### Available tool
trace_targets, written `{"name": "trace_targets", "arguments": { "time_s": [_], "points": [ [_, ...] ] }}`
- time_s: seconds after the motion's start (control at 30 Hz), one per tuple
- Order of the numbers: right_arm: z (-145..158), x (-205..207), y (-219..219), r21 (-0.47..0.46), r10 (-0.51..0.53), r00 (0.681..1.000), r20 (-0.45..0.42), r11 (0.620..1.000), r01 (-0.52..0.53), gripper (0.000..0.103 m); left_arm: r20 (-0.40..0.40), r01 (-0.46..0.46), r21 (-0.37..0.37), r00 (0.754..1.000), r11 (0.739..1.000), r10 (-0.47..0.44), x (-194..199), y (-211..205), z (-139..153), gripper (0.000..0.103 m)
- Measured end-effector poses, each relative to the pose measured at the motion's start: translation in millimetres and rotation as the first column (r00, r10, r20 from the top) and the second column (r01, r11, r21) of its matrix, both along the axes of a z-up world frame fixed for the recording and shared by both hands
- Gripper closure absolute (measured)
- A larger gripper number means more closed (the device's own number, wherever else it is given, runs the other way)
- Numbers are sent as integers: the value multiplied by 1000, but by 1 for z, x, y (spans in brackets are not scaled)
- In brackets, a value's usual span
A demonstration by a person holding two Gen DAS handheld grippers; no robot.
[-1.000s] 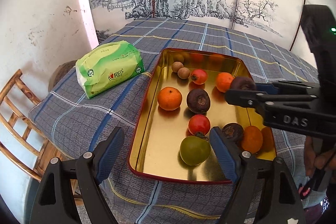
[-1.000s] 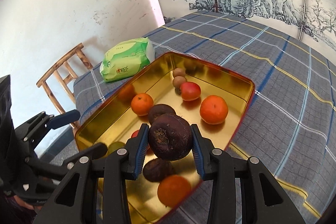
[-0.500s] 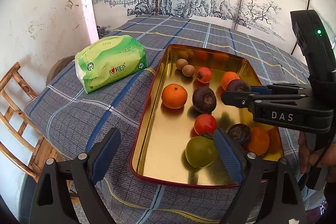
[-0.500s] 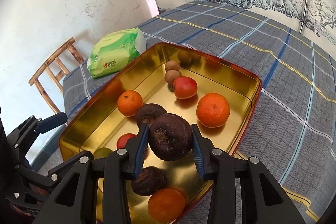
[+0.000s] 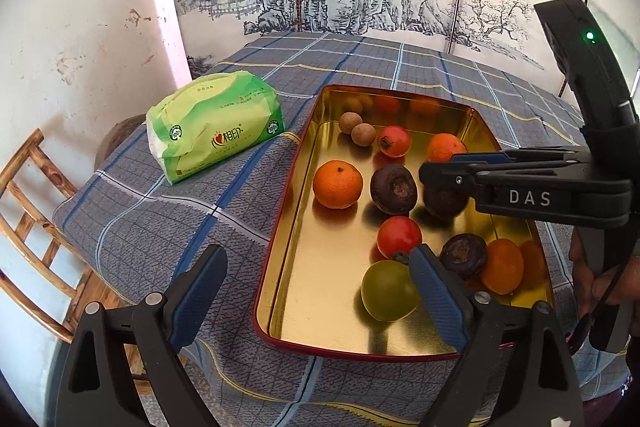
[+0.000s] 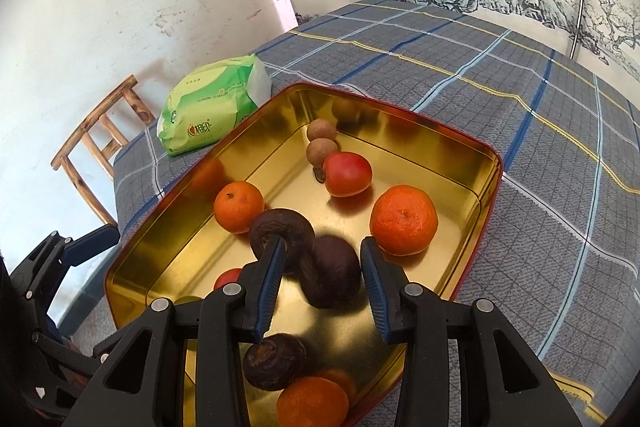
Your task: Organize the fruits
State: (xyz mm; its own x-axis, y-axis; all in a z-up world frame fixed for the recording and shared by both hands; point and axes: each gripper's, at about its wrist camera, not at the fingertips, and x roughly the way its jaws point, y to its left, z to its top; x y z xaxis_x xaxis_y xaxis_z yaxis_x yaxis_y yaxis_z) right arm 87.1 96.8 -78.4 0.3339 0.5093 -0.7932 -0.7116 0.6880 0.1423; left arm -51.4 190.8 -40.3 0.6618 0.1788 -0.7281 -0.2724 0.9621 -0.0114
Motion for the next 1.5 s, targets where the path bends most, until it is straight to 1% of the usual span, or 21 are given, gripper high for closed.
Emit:
{"name": "trace_targets", "arguments": {
  "time_s": [0.2, 0.3, 0.47, 0.53, 0.6, 0.63, 0.67, 0.7, 0.77, 0.83, 0.87, 1.0, 1.07, 1.17, 1.3, 1.47, 1.5],
  "points": [
    [6, -1, -2, 21, -3, 1000, 7, 1000, 3, 61, -1, -17, -22, 1000, 1000, 17, -1, 3, 2, 13],
    [12, -8, -4, 33, 1, 1000, 26, 999, -2, 61, 7, -26, -14, 1000, 1000, 26, -4, 3, 5, 13],
    [28, -35, -14, 51, 10, 993, 116, 999, -16, 61, 42, -27, 16, 999, 1000, 26, -11, -4, 19, 13],
    [36, -49, -20, 54, 3, 986, 168, 998, -13, 60, 67, -27, 38, 997, 999, 25, -17, -9, 27, 13],
    [45, -62, -27, 66, -9, 975, 220, 998, -6, 58, 94, -30, 61, 995, 998, 24, -22, -14, 35, 13],
    [51, -70, -33, 77, -22, 967, 253, 997, 2, 54, 111, -28, 75, 994, 997, 20, -25, -18, 41, 12],
    [56, -77, -38, 90, -34, 959, 280, 996, 9, 52, 129, -27, 90, 992, 996, 15, -29, -21, 47, 10],
    [61, -83, -43, 100, -44, 952, 302, 995, 14, 48, 143, -26, 104, 990, 994, 11, -31, -24, 52, 7],
    [73, -97, -53, 127, -70, 930, 362, 992, 26, 42, 185, -29, 140, 983, 990, 2, -39, -31, 67, 5],
    [85, -109, -61, 151, -94, 908, 409, 988, 35, 39, 238, -41, 172, 971, 984, -1, -48, -38, 81, 3],
    [92, -115, -66, 168, -111, 895, 432, 985, 41, 36, 274, -51, 191, 962, 980, -4, -54, -42, 90, 0],
    [122, -136, -88, 243, -170, 853, 494, 969, 52, 28, 381, -112, 241, 924, 964, 13, -73, -53, 120, 0],
    [134, -145, -98, 272, -190, 836, 515, 961, 51, 25, 405, -136, 237, 914, 962, 30, -78, -55, 133, 0],
    [152, -158, -114, 312, -216, 812, 542, 949, 44, 19, 425, -118, 184, 905, 976, 29, -83, -55, 151, 0],
    [168, -171, -128, 339, -235, 791, 566, 940, 36, 16, 468, -109, 141, 883, 984, 30, -94, -60, 170, 0],
    [180, -182, -144, 368, -262, 771, 581, 929, 38, 15, 519, -89, 149, 855, 985, -2, -104, -73, 193, 0],
    [182, -184, -147, 372, -267, 767, 583, 928, 40, 14, 521, -88, 156, 854, 984, -7, -104, -76, 195, 0]
  ]
}}
